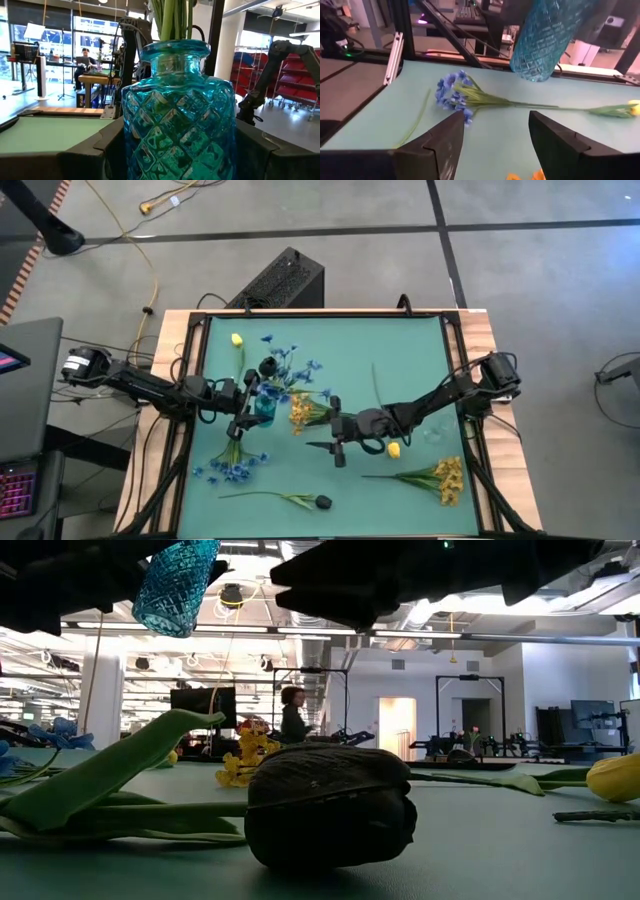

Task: Sort flowers into vase by color
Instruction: Adjust the blue vase

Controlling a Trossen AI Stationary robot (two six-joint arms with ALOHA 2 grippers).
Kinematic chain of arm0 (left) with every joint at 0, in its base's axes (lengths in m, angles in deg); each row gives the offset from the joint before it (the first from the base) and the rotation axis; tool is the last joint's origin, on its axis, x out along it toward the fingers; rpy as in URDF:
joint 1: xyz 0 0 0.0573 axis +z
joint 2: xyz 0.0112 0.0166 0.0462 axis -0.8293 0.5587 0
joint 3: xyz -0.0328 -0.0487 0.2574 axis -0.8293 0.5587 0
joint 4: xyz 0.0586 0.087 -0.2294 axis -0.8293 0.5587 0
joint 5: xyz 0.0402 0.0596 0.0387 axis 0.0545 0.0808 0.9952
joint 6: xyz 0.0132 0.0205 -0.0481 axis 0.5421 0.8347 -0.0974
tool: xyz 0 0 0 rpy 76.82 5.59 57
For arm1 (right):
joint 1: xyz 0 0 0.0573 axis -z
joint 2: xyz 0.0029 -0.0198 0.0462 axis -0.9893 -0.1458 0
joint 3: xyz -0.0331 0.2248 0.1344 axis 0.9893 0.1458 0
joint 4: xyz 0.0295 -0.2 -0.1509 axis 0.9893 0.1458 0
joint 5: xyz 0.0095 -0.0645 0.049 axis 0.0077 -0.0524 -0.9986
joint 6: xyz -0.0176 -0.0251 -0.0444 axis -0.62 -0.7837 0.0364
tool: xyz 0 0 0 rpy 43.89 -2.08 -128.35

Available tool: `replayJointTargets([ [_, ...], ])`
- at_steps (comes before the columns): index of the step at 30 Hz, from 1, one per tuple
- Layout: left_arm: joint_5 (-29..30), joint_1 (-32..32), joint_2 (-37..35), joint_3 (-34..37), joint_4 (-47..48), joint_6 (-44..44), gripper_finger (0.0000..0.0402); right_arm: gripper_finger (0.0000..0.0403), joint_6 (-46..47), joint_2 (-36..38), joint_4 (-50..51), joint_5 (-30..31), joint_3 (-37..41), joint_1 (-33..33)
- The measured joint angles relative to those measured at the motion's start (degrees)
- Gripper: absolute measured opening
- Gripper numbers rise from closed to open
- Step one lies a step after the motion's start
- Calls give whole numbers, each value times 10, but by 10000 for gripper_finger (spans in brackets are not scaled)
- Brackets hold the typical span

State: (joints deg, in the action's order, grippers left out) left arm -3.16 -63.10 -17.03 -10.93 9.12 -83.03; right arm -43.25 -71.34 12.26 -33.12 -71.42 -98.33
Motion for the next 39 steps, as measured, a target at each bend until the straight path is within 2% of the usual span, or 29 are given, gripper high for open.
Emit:
replayJointTargets([
  [14, 0, 0, 0, 0, 0, -3, 238, 250, 20, -5, -55, 0, -17, 41],
  [24, 11, 0, 0, -1, -28, -4, 238, 251, 31, -100, -54, -34, -117, 67],
  [31, 10, 0, -1, -1, -33, 0, 238, 251, 33, -98, -22, -32, -145, 76],
  [35, 11, 0, 0, -1, -30, 8, 238, 269, 45, -98, 3, -32, -154, 79],
  [39, 11, 0, 0, -1, -30, 11, 238, 307, 51, -99, 12, -28, -156, 79],
])
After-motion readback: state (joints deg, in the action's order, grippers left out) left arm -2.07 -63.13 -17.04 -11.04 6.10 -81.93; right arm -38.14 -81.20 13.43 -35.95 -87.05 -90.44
